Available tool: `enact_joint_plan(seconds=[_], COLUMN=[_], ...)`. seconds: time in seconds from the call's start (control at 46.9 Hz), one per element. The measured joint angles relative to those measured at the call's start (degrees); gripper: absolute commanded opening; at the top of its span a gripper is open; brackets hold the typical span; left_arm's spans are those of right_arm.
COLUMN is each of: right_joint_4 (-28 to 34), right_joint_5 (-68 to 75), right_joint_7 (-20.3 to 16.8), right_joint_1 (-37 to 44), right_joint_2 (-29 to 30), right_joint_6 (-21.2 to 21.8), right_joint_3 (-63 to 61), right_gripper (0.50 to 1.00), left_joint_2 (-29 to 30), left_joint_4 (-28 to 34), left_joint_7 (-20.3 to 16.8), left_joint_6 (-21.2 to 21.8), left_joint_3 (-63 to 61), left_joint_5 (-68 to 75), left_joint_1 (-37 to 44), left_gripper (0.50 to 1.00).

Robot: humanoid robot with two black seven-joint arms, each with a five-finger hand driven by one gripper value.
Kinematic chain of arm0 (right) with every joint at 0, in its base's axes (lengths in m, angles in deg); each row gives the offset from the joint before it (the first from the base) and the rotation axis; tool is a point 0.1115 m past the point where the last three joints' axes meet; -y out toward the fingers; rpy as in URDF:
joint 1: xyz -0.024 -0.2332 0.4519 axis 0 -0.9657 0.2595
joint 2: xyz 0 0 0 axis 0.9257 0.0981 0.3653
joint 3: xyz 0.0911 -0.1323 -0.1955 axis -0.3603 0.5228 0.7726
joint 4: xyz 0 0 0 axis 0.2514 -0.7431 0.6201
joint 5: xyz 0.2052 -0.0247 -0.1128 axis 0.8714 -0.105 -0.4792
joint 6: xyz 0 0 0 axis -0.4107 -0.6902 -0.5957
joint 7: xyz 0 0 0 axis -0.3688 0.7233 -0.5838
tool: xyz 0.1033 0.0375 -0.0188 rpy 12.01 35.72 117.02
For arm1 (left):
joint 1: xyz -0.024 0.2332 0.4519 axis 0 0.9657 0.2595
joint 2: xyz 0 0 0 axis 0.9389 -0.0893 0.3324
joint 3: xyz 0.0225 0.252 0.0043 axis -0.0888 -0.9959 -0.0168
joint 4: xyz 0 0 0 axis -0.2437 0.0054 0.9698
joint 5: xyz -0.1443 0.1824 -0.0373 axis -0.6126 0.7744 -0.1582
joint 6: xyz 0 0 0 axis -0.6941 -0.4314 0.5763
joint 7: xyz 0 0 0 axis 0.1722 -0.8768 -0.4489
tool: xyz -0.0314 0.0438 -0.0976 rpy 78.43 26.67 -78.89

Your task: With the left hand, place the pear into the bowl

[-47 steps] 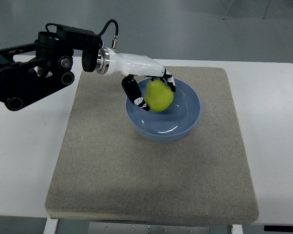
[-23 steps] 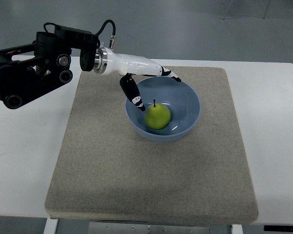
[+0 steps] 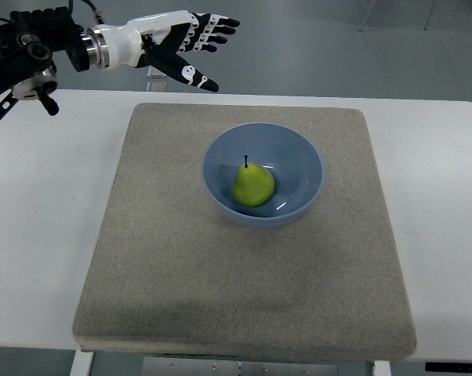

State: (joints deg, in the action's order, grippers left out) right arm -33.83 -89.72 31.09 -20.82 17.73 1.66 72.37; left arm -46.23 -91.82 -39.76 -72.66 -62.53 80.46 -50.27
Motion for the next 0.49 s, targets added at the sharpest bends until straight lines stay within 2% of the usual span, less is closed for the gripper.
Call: enact_joint_plan(seconds=[0.171, 0.341, 0.491], right_joint_4=[0.0, 0.0, 0.0], right_joint_5=[0.0, 0.0, 0.0], right_joint_7=[0.0, 0.0, 0.0], right_joint_1=[0.0, 0.0, 0.0], right_joint_2=[0.0, 0.0, 0.0], right_joint_6=[0.0, 0.0, 0.0], right_joint_3=[0.0, 0.0, 0.0], right_gripper=[0.924, 0.926, 0.924], left_joint_2=[0.8, 2.1, 2.1], left_joint_4=[6.5, 10.9, 12.4], left_joint_7=[0.0, 0.3, 1.5], left_joint_6=[-0.9, -7.1, -7.9], left_joint_3=[-0.3, 0.1, 0.2], left_joint_5=[-11.2, -22.2, -31.7], left_joint_1=[0.7, 2.5, 5.8], left_gripper=[0.996, 0.994, 0.996])
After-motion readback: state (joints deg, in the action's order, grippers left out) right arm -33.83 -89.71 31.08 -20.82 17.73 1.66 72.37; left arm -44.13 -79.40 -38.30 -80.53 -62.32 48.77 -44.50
